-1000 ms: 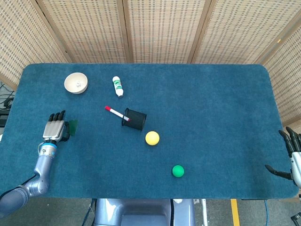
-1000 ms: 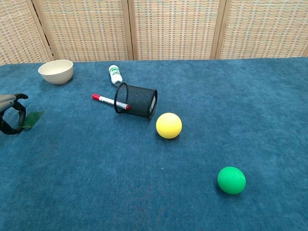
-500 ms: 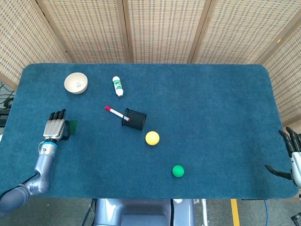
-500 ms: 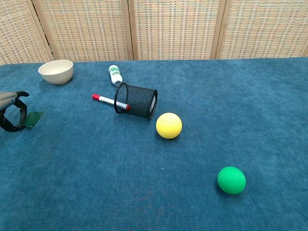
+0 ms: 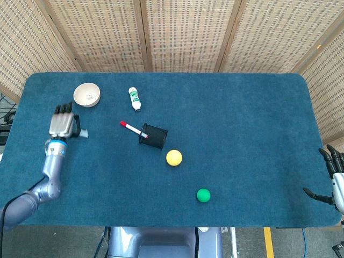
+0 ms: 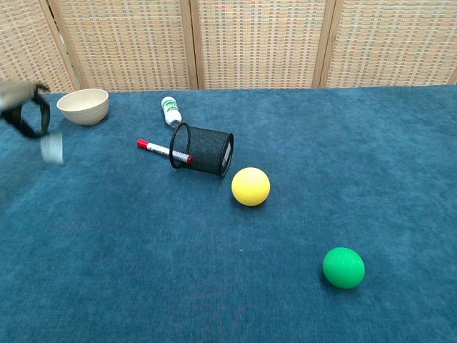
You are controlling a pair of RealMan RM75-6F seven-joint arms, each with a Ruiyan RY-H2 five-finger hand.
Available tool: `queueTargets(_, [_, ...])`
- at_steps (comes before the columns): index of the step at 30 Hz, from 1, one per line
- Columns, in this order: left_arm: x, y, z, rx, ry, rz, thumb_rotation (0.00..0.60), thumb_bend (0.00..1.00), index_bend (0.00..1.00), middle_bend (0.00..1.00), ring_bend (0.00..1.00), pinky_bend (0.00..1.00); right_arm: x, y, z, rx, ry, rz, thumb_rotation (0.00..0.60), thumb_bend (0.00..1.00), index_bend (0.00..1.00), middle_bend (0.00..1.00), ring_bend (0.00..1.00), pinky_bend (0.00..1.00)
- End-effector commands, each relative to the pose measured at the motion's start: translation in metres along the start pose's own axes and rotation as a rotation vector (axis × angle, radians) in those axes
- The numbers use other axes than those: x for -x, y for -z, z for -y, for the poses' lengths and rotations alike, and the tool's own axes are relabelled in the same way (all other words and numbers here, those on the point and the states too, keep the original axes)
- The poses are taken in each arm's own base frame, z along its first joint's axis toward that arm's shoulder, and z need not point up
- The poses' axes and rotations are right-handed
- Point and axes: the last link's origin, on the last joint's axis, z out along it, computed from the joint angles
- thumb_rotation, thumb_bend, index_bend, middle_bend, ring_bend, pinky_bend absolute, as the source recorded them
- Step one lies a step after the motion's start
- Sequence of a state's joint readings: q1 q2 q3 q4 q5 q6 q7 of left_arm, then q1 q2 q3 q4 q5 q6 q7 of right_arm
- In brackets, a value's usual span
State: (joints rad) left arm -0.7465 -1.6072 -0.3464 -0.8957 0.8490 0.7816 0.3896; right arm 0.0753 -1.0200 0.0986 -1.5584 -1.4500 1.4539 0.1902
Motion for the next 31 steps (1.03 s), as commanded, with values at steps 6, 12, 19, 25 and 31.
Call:
queueTargets(6, [-0.053,-0.005,0.006,0.014,0.093,-0.112,0.600,0.58,0.66,0.00,0.00,0.00,0.003,-0.002,0.000,0.005,0.005,0.011,0.600,0.00,0.00,0.00,0.00,0.00])
queueTargets(12, [-0.064,0.038,0.034,0.072,0.113,-0.127,0.600,0.03,0.05,0.00,0.00,0.00,0.002,0.000,0.002,-0.004,0.001,0.010,0.600,0.00,0.00,0.00,0.00,0.00])
queueTargets(19, [-0.061,0.087,0.080,0.071,0.112,-0.170,0.600,0.00,0.00,0.00,0.00,0.00,-0.001,0.001,0.003,-0.012,-0.001,-0.003,0.600,0.00,0.00,0.00,0.00,0.00])
queueTargets(25, [-0.053,0.129,0.111,0.060,0.154,-0.189,0.600,0.00,0.00,0.00,0.00,0.00,-0.004,0.004,0.004,-0.017,-0.002,-0.017,0.600,0.00,0.00,0.00,0.00,0.00])
queueTargets(31, [-0.049,0.182,0.131,0.043,0.227,-0.176,0.600,0.00,0.00,0.00,0.00,0.00,-0.007,0.007,0.006,-0.024,-0.001,-0.032,0.600,0.00,0.00,0.00,0.00,0.00])
